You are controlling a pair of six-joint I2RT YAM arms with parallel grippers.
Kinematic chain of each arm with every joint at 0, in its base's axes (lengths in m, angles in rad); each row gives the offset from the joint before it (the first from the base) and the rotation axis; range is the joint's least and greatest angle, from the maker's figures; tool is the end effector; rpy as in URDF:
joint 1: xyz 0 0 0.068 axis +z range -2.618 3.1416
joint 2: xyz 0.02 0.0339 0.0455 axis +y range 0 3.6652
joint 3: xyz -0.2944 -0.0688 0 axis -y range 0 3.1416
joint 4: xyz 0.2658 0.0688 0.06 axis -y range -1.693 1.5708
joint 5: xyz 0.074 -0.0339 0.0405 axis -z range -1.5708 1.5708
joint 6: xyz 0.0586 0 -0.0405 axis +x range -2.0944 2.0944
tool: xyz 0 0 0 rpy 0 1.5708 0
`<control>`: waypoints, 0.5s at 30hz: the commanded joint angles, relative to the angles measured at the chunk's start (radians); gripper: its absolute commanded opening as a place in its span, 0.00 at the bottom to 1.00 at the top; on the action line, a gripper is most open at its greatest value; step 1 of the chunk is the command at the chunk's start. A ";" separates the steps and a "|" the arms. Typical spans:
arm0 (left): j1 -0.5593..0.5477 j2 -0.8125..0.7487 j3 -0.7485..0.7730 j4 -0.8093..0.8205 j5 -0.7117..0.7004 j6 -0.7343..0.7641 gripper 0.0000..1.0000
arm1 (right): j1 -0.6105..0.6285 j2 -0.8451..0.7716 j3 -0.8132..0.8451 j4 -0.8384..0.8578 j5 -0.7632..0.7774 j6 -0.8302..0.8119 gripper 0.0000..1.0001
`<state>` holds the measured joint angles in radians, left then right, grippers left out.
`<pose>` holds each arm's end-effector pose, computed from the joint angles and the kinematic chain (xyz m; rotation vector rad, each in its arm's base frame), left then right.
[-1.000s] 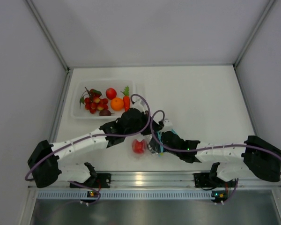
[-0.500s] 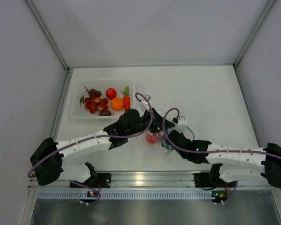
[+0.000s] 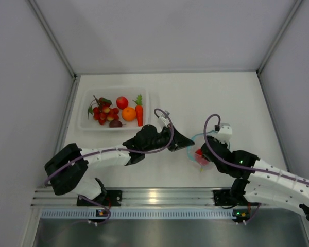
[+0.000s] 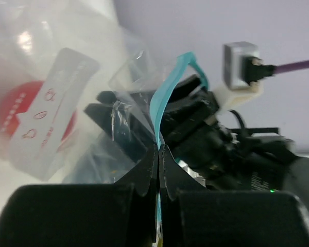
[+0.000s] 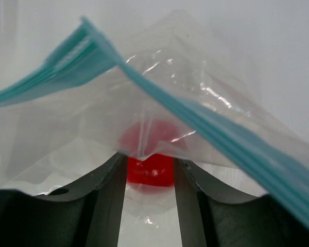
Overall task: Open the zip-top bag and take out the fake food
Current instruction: Pick up the fake fruit from the zipper food storage bag.
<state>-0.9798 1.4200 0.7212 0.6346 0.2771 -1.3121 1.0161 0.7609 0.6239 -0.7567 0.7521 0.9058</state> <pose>0.1806 -0.2979 0.2711 -0.0740 2.0492 -1.8540 0.1138 0.1077 0.2486 0.1807 2.1719 0.1349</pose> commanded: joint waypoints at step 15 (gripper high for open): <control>0.010 0.054 -0.063 0.014 -0.058 0.002 0.00 | -0.007 0.180 0.026 0.011 -0.071 -0.030 0.52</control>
<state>-0.9695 1.5120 0.6464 0.6250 0.2386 -1.3323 1.0161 0.9646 0.6395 -0.6674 0.6315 0.8425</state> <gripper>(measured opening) 0.020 0.518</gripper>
